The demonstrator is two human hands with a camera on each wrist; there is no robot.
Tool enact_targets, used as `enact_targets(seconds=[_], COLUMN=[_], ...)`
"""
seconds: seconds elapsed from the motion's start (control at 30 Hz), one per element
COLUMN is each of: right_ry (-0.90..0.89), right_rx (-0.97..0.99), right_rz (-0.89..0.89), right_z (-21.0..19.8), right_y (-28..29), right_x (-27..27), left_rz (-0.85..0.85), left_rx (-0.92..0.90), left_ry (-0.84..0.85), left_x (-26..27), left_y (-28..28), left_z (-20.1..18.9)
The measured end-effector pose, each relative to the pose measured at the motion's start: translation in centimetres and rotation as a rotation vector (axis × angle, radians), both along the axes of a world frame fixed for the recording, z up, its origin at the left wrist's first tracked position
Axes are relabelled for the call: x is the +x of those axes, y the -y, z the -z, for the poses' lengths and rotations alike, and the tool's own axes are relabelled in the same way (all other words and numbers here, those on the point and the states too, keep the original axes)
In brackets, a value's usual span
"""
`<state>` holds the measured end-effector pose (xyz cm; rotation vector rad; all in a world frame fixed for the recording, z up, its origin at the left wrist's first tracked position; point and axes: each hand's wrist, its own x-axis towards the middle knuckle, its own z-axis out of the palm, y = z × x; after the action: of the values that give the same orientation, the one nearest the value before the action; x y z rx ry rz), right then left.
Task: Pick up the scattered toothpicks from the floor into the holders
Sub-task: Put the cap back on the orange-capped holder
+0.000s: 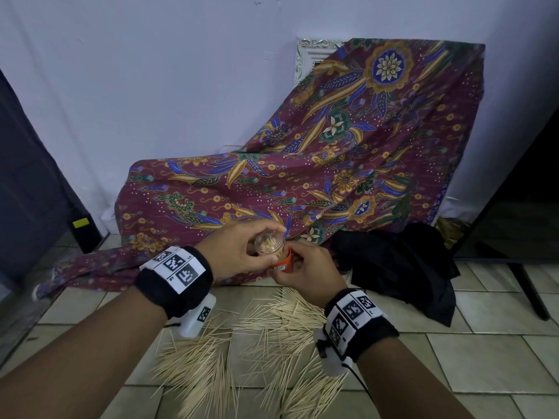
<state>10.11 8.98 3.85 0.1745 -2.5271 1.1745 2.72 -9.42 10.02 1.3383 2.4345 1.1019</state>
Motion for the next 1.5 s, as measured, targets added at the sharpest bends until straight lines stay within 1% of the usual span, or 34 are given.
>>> enact_targets(seconds=[0.33,0.57,0.7,0.83,1.0,1.07,1.17,1.23,1.37,1.43,1.5], right_ry=[0.007,0.031,0.018,0.062,0.054,0.075,0.103,0.116,0.123,0.122,0.116], right_rx=[0.041,0.013,-0.057,-0.214,-0.274,-0.237,-0.117,-0.07,-0.025,-0.024,-0.05], right_rz=[0.007,0.006,0.007,0.006,0.008,0.023,0.039,0.038,0.053,0.054,0.051], right_z=[0.2,0.6,0.7,1.0,1.2,1.4,1.6,1.6,1.8,1.9,2.1], right_y=[0.4,0.6,0.8,0.8,0.7,0.4,-0.1,-0.3,-0.6,-0.8,-0.9], right_x=[0.3,0.5,0.5,0.3,0.0,-0.1,-0.5,-0.7,-0.9,-1.0,-1.0], left_rz=[0.021,0.024,0.025,0.005,-0.017,-0.027,-0.027,-0.014,-0.048,-0.069,-0.088], left_rx=[-0.04,-0.037,0.004,0.049,0.014,-0.051,-0.191,-0.242,-0.242,-0.209,-0.191], left_ry=[0.028,-0.004,-0.01,0.055,0.085,0.066,0.022,0.014,0.028,0.06,0.053], left_x=[0.2,0.3,0.4,0.2,-0.4,-0.8,-1.2,-1.3,-1.5,-1.9,-2.1], left_y=[0.2,0.2,0.2,0.4,0.6,0.5,0.2,-0.3,-0.9,-1.1,-1.4], left_z=[0.1,0.2,0.5,0.9,1.1,1.0,1.3,1.9,2.9,3.2,3.5])
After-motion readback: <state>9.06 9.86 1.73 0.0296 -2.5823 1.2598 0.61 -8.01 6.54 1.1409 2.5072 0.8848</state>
